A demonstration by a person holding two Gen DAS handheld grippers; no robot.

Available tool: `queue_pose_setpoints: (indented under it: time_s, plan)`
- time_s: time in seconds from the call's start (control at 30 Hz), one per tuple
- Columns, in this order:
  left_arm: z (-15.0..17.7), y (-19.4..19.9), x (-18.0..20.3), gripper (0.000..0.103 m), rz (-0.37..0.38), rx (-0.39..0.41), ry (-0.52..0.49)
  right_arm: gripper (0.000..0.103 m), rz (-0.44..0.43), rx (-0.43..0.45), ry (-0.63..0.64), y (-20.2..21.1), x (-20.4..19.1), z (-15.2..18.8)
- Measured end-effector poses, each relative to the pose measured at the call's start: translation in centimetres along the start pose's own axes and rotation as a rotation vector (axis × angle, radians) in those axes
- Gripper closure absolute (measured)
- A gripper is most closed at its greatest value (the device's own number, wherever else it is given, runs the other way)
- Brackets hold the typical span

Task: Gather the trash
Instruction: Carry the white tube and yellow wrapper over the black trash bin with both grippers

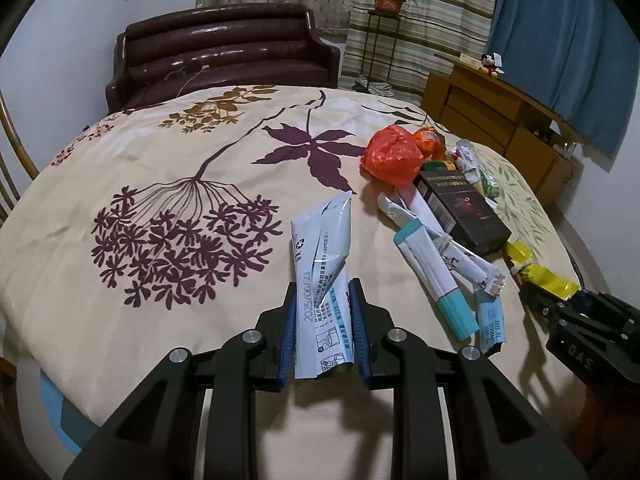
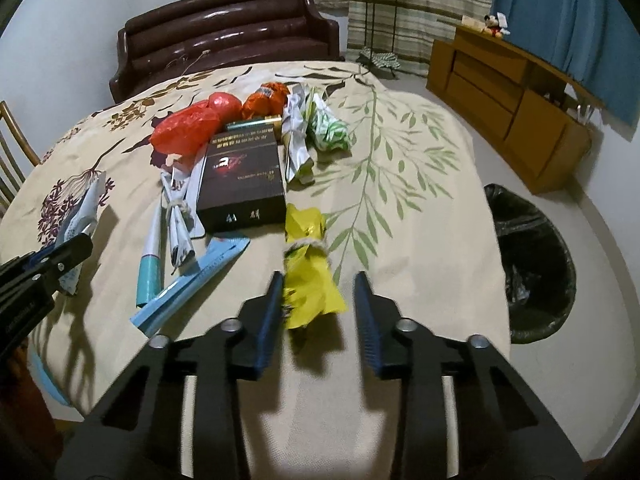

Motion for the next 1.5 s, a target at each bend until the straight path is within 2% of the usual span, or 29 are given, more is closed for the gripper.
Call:
queue_pose_setpoints:
  time_s: [0.03,0.13,0.47,0.73,0.93,1.1,1.27,1.5]
  plan:
    - [0.1,0.0,0.1,0.077,0.002,0.000,-0.001,0.083,-0.001,0.001,0.001,0.0,0.0,0.0]
    - [0.1,0.0,0.4,0.078,0.005,0.002,-0.008,0.088,-0.022,0.000,-0.007,0.0,0.2,0.0]
    - [-0.3,0.1,2.2,0.078,0.032,0.016,-0.021,0.088,-0.037,0.021,-0.021,0.5,0.9,-0.2]
    - [-1.3,0.1,5.7,0.078,0.084,0.039,-0.056,0.088,-0.012,0.068,-0.053,1.6,2.9,-1.2]
    - [-2.4,-1.0,9.4,0.078,0.137,0.042,-0.083,0.088,0.043,0.095,-0.102,1.9,6.6,-2.0]
    - [-3.3,-2.5,13.2,0.077,0.178,0.040,-0.122,0.088,0.115,0.104,-0.157,1.3,11.2,-2.2]
    - [-3.8,-4.3,17.3,0.078,0.214,0.024,-0.167,0.088,0.177,0.093,-0.213,0.1,16.1,-1.9]
    - [-3.9,-7.5,22.1,0.077,0.234,-0.010,-0.234,0.088,0.220,0.068,-0.260,-2.3,20.4,-1.5]
Point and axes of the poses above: each gripper's, at about its wrist camera, not at the fingertips, and y roughly against the way its jaws point, x to its right, z to its underside, the point moved 4 cm from there along -y, roughly the way its jaws point, and after that the axes turned 11 degrees about z, right-handed, at the moved point
